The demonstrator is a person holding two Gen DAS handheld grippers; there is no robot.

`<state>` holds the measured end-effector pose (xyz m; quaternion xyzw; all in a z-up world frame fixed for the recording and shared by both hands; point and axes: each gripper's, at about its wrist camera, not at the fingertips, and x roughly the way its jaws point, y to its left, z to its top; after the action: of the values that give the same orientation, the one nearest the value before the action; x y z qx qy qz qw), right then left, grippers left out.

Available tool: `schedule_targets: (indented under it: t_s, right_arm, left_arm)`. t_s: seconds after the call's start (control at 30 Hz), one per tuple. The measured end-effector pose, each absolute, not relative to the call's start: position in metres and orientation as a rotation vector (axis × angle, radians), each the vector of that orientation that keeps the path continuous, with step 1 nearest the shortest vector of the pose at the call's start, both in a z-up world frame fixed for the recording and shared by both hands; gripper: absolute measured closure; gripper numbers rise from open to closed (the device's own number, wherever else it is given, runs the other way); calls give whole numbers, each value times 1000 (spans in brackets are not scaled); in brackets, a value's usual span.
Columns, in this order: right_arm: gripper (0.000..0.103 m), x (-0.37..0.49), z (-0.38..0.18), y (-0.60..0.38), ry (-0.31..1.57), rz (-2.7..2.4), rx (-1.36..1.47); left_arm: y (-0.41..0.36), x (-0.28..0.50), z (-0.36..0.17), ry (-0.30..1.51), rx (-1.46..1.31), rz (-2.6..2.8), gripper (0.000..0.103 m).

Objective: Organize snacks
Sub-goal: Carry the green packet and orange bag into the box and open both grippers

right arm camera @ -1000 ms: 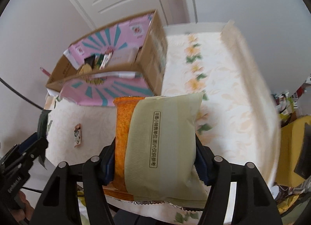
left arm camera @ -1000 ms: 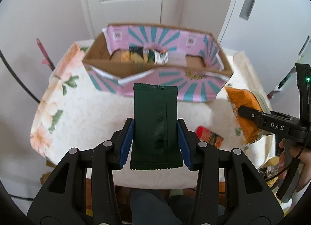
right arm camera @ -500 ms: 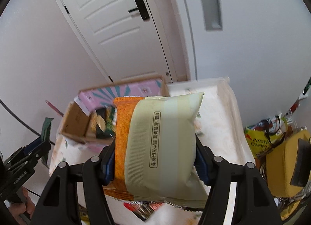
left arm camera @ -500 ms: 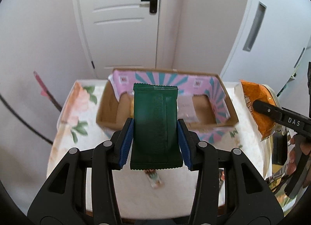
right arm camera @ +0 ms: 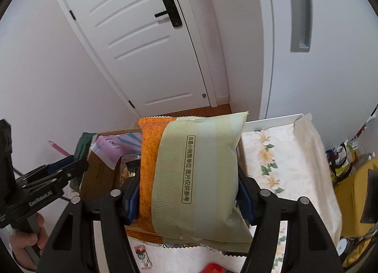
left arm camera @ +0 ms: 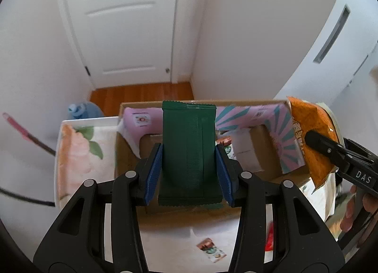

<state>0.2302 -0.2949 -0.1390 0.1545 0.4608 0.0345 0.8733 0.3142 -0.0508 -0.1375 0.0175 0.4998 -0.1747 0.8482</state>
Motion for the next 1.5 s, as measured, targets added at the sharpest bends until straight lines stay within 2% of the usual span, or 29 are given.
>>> schedule_targets:
  t_s: [0.23, 0.27, 0.3, 0.33, 0.37, 1.03, 1.07, 1.1, 1.17, 1.5]
  right_arm:
    - [42, 245, -164, -275, 1014, 28, 349]
    - [42, 247, -167, -273, 1021, 26, 351]
    - [42, 248, -170, -272, 1029, 23, 353]
    - [42, 250, -172, -272, 1035, 20, 358]
    - [42, 251, -173, -271, 1038, 18, 364]
    - [39, 276, -188, -236, 1129, 121, 353]
    - [34, 278, -190, -234, 1130, 123, 361]
    - [21, 278, -191, -234, 1123, 116, 367]
    - [6, 276, -188, -234, 1074, 109, 375]
    - [6, 246, -174, -244, 1022, 86, 389]
  left_arm:
    - [-60, 331, -175, 1127, 94, -441, 62]
    - [-62, 331, -176, 1119, 102, -460, 57]
    - [-64, 329, -175, 1108, 109, -476, 49]
    - [-65, 327, -174, 1091, 129, -481, 22]
    - [-66, 324, -173, 1067, 154, -469, 1]
    - [-23, 299, -163, 1046, 125, -366, 0]
    - [-21, 296, -162, 1045, 125, -363, 0]
    - [-19, 294, -162, 1044, 124, -360, 0]
    - [-16, 289, -160, 1044, 123, -354, 0]
    - [-1, 270, -154, 1041, 84, -340, 0]
